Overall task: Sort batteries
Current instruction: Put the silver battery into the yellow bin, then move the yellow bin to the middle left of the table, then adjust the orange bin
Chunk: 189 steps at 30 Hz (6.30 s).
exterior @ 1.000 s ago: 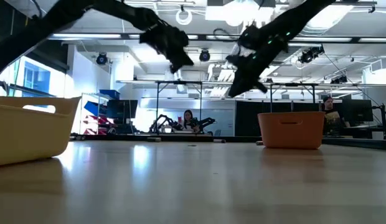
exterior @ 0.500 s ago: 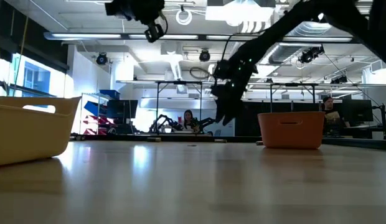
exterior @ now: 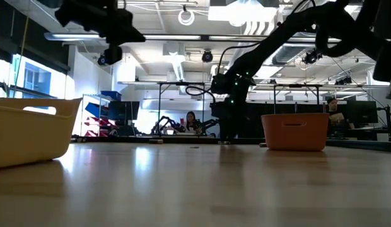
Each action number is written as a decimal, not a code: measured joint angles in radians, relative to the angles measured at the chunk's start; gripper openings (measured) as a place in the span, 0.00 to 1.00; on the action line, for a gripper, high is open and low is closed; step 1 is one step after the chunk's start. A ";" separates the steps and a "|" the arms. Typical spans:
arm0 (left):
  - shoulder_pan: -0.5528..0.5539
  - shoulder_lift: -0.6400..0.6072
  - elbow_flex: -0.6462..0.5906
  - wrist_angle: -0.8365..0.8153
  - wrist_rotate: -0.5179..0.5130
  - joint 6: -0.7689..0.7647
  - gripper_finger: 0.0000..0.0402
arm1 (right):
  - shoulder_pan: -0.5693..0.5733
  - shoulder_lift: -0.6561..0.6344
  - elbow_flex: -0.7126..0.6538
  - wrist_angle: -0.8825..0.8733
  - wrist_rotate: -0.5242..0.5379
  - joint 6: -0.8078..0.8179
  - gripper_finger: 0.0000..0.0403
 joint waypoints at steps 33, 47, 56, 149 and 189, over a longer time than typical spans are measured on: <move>0.006 -0.117 -0.069 0.012 -0.398 0.544 0.44 | 0.357 -0.315 -0.080 -0.025 -0.384 0.130 0.01; -0.017 -0.258 0.218 -0.141 -0.340 0.174 0.56 | 0.725 -0.308 -0.080 0.217 -0.311 0.130 0.00; -0.045 -0.324 0.217 -0.151 -0.340 -0.010 0.56 | 0.829 -0.178 -0.080 0.643 -0.277 0.355 0.00; -0.934 0.518 0.116 -0.553 -0.721 -1.092 0.03 | 0.486 -1.161 -0.810 0.229 -0.153 0.206 0.00; -0.111 0.361 0.187 -0.450 -0.513 0.139 0.00 | -0.001 -0.312 -0.210 -0.273 -0.186 0.183 0.26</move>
